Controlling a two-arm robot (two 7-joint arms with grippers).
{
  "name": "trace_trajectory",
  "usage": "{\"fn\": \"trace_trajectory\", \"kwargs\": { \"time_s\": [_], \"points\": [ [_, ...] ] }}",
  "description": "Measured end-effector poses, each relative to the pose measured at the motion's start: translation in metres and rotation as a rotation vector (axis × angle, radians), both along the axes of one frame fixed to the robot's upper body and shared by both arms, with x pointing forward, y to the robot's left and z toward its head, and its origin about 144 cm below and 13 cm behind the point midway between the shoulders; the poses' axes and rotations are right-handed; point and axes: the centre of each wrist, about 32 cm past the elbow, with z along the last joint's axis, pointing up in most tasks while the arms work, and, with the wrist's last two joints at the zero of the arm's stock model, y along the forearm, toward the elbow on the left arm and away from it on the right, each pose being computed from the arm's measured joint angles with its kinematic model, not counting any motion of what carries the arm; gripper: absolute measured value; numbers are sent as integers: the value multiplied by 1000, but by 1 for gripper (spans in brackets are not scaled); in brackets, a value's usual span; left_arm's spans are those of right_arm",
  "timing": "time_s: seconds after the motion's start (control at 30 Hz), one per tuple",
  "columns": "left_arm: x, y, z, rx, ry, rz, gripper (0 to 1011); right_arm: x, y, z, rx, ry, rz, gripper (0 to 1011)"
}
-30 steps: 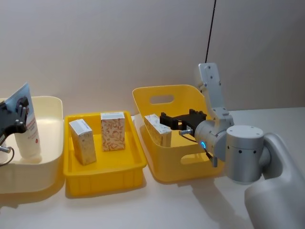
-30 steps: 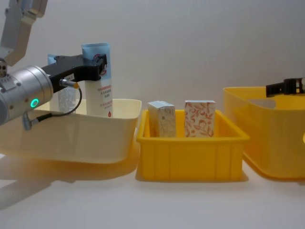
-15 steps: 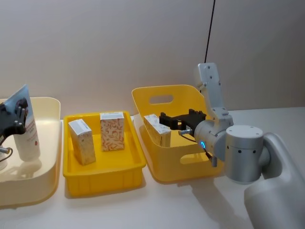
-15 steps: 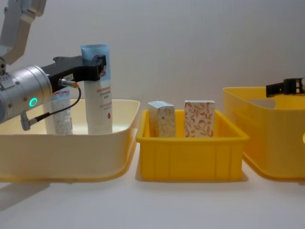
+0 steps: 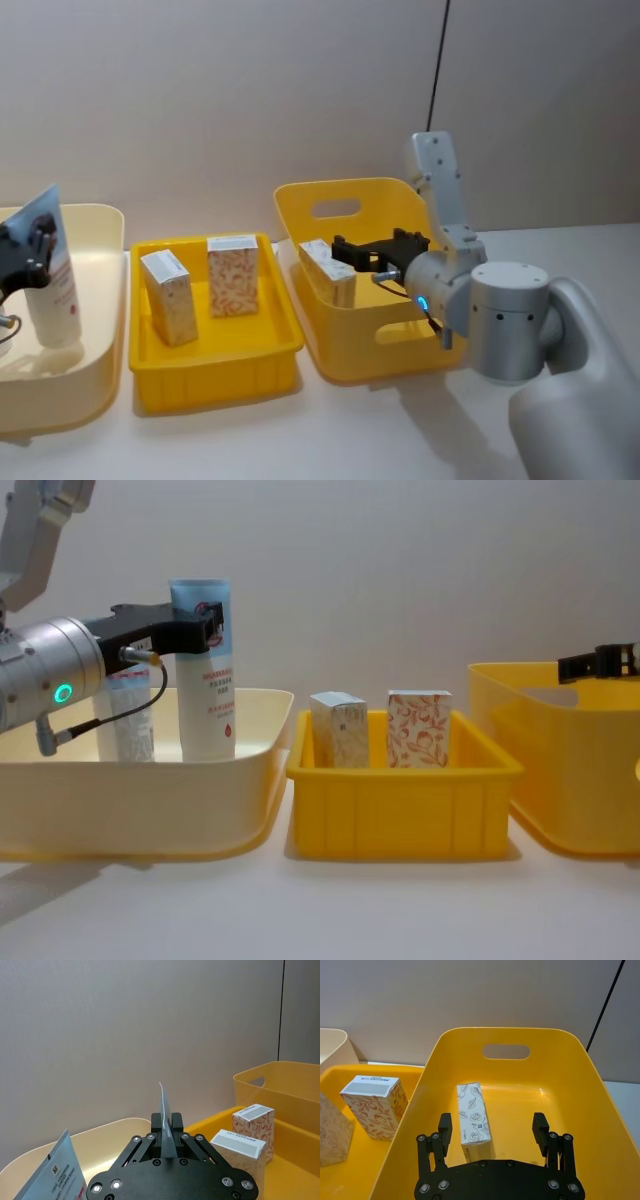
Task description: Bimanual collaborative sorting of washing and personal care products
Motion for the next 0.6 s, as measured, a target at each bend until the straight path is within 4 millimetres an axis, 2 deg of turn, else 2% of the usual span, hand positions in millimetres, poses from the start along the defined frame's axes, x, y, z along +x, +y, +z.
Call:
{"fn": "trace_trajectory", "kwargs": {
  "time_s": [0.6],
  "points": [
    [4,-4,20,-7,-65,-34,119,0,0,0,0,0,0,1001]
  ]
}}
